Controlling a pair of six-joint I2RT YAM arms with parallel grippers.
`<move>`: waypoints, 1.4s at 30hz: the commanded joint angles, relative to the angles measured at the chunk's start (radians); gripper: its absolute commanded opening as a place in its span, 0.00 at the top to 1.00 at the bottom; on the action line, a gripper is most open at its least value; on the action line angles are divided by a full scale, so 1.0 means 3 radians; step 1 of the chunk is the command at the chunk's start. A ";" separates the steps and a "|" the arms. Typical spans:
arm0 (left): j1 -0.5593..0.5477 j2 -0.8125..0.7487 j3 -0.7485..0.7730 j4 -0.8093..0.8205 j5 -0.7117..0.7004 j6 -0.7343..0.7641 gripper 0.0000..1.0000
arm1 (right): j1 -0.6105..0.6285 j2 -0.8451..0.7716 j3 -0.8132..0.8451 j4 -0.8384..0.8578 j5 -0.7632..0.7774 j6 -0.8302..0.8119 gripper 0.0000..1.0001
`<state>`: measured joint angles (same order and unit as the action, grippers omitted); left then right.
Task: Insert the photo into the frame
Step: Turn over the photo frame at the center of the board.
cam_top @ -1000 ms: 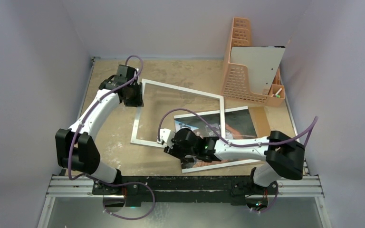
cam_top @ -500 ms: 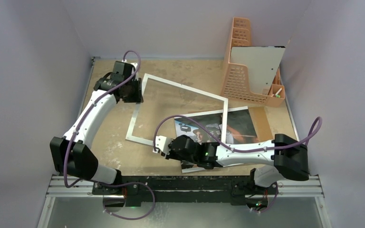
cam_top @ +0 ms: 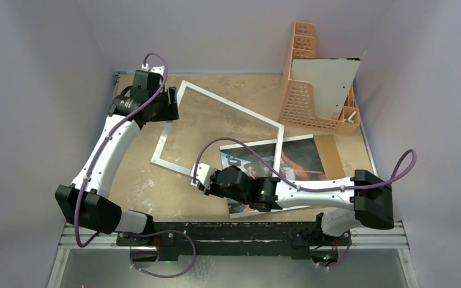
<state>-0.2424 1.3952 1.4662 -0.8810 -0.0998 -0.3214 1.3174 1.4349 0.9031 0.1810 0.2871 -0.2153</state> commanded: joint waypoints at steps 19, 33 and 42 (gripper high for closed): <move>0.0036 -0.1001 0.0735 0.0144 -0.0750 -0.0385 0.12 | -0.0020 0.0274 0.0829 0.0551 -0.0056 0.0070 1.00; 0.0036 -0.1707 0.0786 0.0671 -0.0973 -0.0433 0.11 | -0.0324 0.0769 0.1938 0.0881 -0.0875 0.1005 1.00; 0.0039 -0.1944 0.0629 0.1017 -0.1094 -0.0386 0.12 | -0.0659 0.1143 0.2790 0.0970 -0.1595 0.2243 1.00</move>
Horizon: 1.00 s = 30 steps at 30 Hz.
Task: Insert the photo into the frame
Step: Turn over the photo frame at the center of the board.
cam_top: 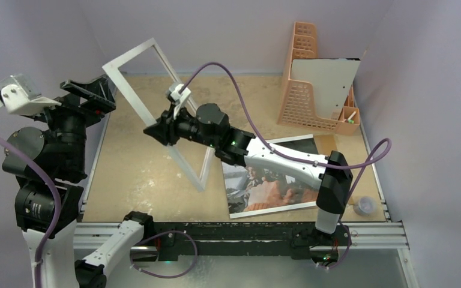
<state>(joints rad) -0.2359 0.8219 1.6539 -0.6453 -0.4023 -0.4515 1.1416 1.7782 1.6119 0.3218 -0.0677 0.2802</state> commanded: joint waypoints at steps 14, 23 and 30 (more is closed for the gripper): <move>0.0014 0.0005 -0.0249 0.0058 -0.0049 -0.0078 0.12 | -0.0825 0.0208 -0.0230 0.1538 -0.1207 0.3712 1.00; 0.0014 0.0100 -0.0420 -0.0007 0.0066 -0.0106 0.12 | -0.1248 0.0407 -0.0630 0.1993 -0.1373 0.4241 1.00; 0.0011 0.0134 -0.0498 -0.0012 0.0088 -0.0095 0.12 | -0.1559 0.0467 -0.0655 0.2136 -0.1684 0.4302 1.00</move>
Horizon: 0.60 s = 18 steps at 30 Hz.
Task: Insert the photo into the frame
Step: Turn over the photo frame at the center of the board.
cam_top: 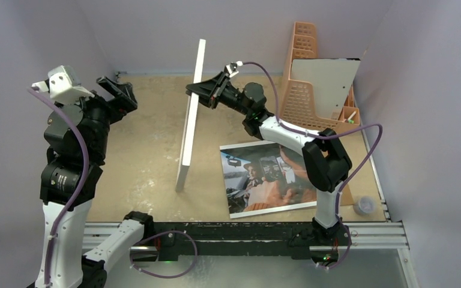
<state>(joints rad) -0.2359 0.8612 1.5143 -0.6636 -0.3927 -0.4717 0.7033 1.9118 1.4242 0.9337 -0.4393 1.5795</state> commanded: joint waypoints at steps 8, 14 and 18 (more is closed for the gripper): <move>0.0014 0.0049 -0.0142 0.0080 0.0124 -0.0033 0.12 | -0.0125 0.0057 -0.0233 0.0353 -0.0584 0.0019 0.97; 0.0014 0.0062 -0.0378 0.0069 0.0104 -0.0053 0.12 | -0.0128 0.0122 -0.0480 0.0563 -0.0635 0.0109 0.89; 0.0014 0.0040 -0.0711 0.0054 0.0168 -0.0140 0.12 | -0.0140 0.0119 -0.0695 0.0789 -0.0610 0.0143 0.81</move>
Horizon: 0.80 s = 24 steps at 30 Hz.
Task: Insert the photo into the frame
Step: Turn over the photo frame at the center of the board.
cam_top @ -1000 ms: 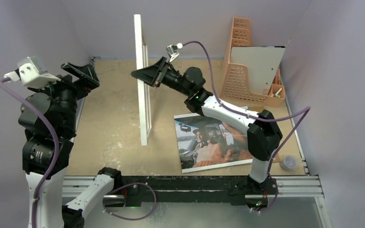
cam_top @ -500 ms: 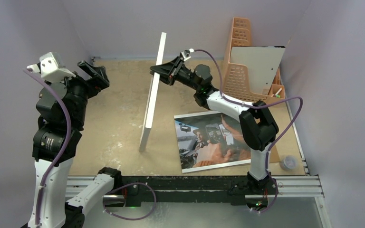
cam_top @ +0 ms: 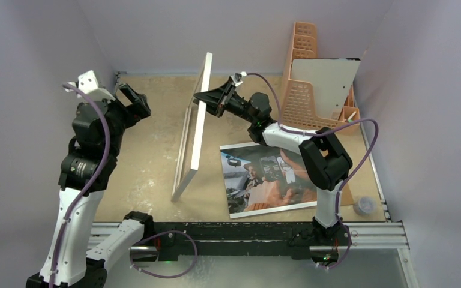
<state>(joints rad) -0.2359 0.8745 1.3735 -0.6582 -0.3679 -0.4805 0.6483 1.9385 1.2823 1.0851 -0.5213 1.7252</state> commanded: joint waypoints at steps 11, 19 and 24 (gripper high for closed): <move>0.0014 0.0023 -0.0905 0.0100 0.0357 -0.0352 0.12 | -0.0066 -0.0245 -0.0712 -0.0013 -0.0279 -0.0794 0.50; 0.0014 0.0034 -0.1065 0.0191 0.0355 -0.0404 0.13 | -0.0180 -0.0562 -0.0964 -0.0722 -0.0029 -0.1395 0.32; 0.0014 0.0069 -0.1127 0.0236 0.0398 -0.0391 0.13 | -0.0187 -0.0588 -0.0798 -0.1495 0.0206 -0.1934 0.33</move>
<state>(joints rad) -0.2359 0.8909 1.0447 -0.6346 -0.2638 -0.5846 0.5972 1.8267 0.9810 0.7948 -0.5335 1.3296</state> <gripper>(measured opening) 0.876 0.681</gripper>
